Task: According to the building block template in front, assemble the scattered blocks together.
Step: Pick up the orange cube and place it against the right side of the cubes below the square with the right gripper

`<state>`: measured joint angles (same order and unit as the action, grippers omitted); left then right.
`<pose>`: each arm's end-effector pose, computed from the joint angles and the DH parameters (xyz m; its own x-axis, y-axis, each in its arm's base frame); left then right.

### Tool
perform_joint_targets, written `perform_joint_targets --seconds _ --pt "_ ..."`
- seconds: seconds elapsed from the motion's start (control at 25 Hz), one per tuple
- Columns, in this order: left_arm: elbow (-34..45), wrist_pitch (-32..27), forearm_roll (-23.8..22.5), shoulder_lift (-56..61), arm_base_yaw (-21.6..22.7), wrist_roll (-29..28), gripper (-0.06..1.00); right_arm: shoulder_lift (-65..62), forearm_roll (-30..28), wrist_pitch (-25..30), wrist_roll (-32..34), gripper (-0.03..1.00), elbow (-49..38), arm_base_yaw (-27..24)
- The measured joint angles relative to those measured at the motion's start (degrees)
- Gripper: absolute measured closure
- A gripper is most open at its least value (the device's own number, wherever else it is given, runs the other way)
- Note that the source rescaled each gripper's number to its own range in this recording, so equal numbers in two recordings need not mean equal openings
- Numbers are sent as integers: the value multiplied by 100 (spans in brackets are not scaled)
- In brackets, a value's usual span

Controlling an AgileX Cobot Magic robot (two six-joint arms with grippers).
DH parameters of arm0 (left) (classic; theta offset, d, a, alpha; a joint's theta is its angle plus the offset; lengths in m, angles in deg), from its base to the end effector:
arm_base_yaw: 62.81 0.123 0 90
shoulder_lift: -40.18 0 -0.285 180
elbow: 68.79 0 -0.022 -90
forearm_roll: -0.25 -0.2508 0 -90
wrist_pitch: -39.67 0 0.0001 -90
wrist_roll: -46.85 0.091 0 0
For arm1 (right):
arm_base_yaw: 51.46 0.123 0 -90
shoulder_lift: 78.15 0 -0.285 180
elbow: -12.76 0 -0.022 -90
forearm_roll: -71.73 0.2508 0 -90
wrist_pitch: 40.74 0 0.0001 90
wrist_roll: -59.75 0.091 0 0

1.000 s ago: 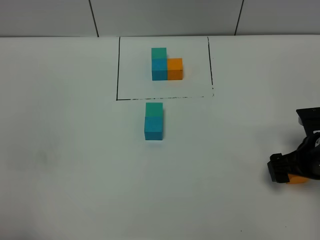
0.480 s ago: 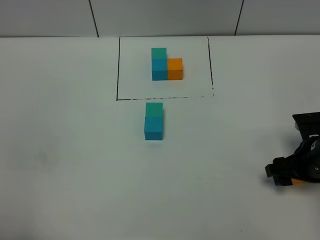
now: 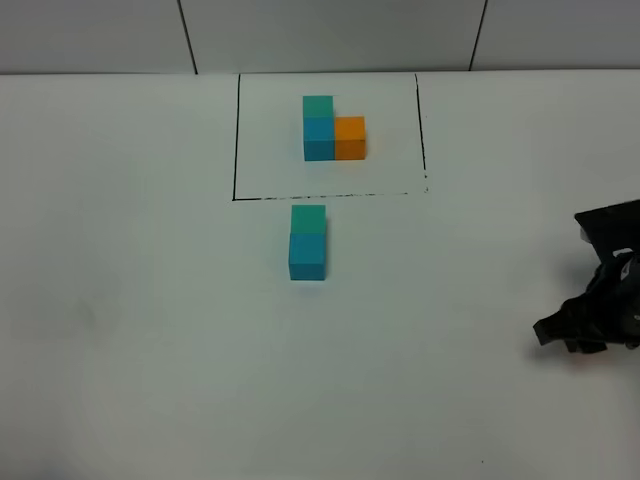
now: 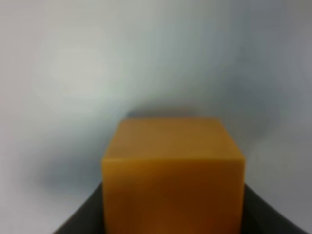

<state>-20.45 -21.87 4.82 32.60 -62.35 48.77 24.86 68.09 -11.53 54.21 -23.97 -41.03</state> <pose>-0.0065 -0.0064 0.2775 -0.4602 -0.0082 -0.8878 0.0521 0.9980 -0.0363 0.2566 0.0444 0.1342 -0.9274 -0.3248 -0.1857 -0.3193 0.9458 -0.0592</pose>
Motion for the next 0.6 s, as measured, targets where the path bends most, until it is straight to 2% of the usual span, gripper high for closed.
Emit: perform_joint_targets --seconds 0.08,0.2,0.32,0.44,0.6 --pt "0 0 0 0 0 0 28 0 8 499 -895 94 443 199" --pt "0 0 0 0 0 0 28 41 13 1347 -2585 94 1235 618" --pt "0 0 0 0 0 0 28 374 33 2074 -3765 94 2173 1075" --pt "0 0 0 0 0 0 28 986 13 2508 -4180 94 3184 1488" --pt "0 0 0 0 0 0 28 1909 -154 2781 -4301 94 4266 1953"
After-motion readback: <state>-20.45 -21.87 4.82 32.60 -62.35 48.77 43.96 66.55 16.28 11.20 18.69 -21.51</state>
